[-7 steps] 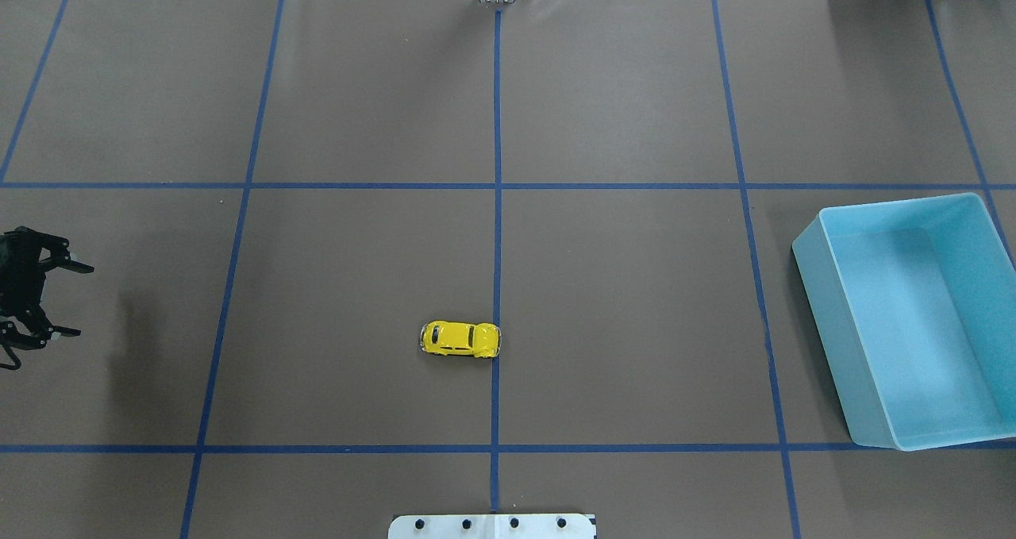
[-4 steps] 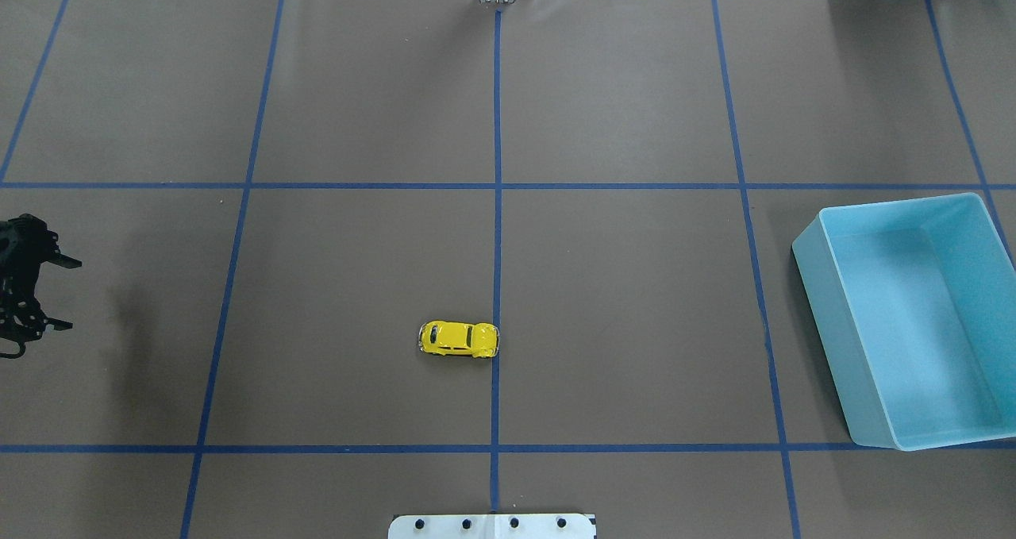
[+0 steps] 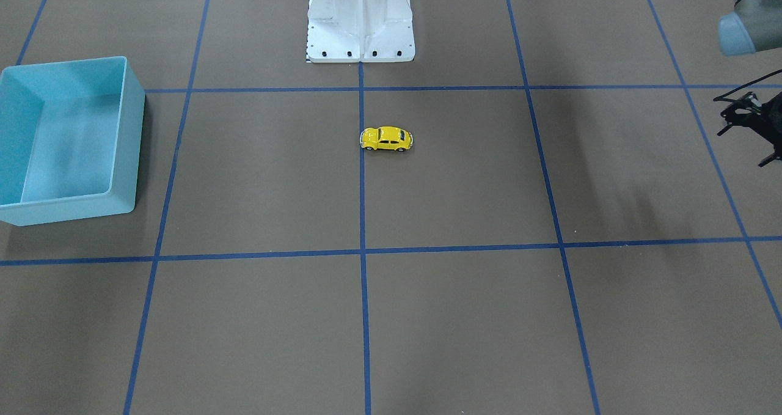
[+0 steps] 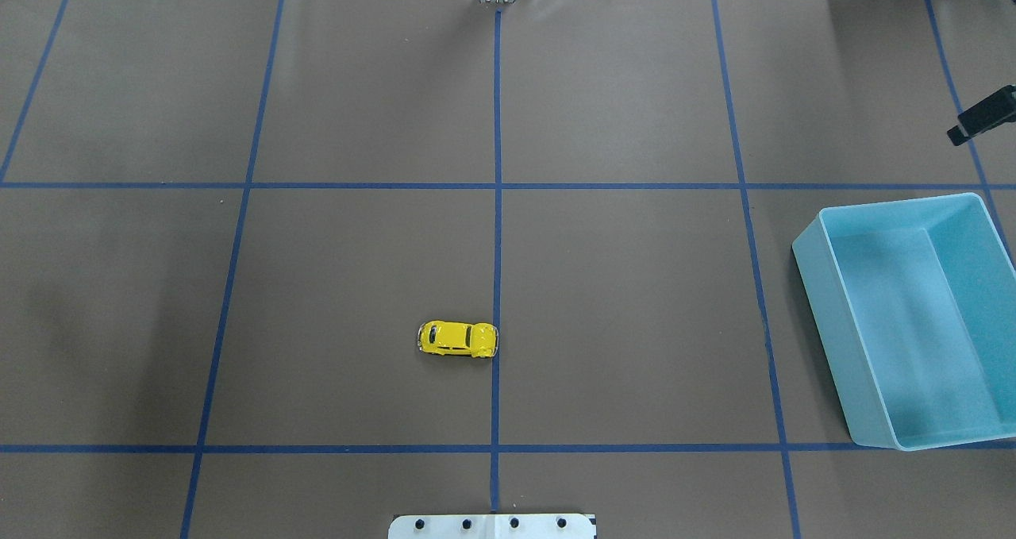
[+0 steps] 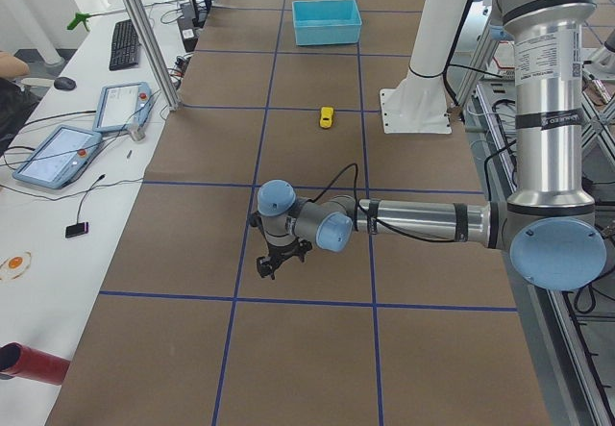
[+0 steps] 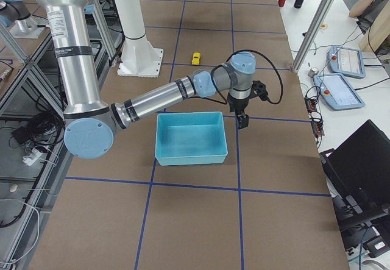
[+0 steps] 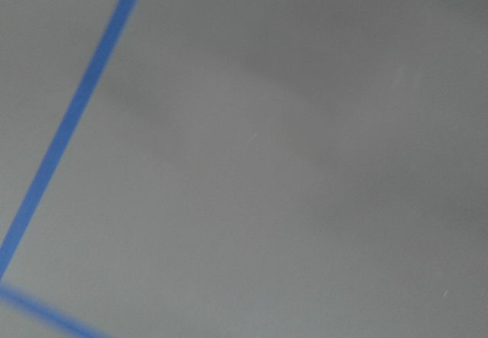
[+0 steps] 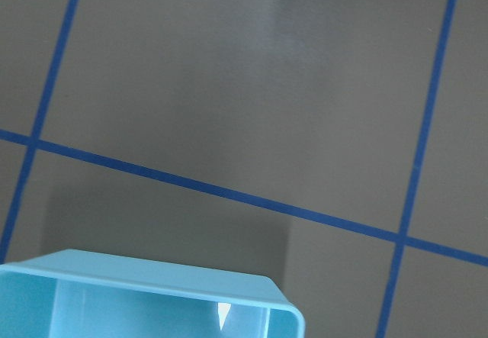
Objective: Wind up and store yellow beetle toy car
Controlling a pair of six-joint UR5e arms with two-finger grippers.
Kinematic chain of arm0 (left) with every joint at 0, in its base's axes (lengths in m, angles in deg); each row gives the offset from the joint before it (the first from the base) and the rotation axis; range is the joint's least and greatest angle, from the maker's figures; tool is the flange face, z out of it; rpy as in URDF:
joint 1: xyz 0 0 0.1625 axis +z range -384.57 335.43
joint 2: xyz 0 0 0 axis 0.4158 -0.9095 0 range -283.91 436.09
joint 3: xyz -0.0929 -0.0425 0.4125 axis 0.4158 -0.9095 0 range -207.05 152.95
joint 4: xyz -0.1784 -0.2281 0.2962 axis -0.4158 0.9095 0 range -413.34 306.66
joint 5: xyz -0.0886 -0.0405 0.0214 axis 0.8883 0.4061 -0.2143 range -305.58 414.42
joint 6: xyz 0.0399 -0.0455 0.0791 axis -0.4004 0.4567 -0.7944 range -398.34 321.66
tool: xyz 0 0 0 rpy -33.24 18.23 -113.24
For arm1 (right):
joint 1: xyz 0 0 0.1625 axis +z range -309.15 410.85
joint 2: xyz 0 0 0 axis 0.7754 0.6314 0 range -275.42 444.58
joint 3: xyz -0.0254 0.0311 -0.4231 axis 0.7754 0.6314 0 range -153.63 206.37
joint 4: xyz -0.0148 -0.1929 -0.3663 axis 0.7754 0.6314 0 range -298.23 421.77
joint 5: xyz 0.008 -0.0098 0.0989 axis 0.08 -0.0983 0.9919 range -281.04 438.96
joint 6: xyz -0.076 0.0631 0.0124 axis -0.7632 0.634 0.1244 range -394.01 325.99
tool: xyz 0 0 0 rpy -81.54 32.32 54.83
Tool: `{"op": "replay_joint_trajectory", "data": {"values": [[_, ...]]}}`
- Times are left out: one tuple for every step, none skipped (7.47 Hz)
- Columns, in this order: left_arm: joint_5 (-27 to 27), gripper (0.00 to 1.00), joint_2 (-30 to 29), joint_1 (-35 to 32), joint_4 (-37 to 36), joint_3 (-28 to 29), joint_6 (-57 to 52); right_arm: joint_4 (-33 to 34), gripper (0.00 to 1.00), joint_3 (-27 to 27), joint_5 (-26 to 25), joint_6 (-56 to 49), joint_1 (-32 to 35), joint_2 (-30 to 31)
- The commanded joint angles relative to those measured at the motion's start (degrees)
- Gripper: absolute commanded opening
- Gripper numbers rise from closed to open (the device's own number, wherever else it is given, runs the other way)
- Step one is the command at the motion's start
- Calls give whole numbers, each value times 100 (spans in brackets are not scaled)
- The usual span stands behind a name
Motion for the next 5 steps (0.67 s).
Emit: {"op": "replay_joint_trajectory", "data": {"values": [[261, 100, -64, -993, -818, 155, -8, -11, 100, -174, -38, -56, -663, -413], [350, 100, -256, -1424, -1448, 165, -17, 6, 100, -227, -21, -291, -639, -562], [595, 100, -310, -1594, -1689, 165, 1, -54, 100, -262, 154, -276, -961, -738], [945, 100, -293, -1604, -1674, 174, 453, -55, 100, -236, 347, -267, -1434, -1096], [1462, 100, -302, -1604, -1605, 191, 1615, -20, 100, -245, 340, -293, -1586, -1291]]}}
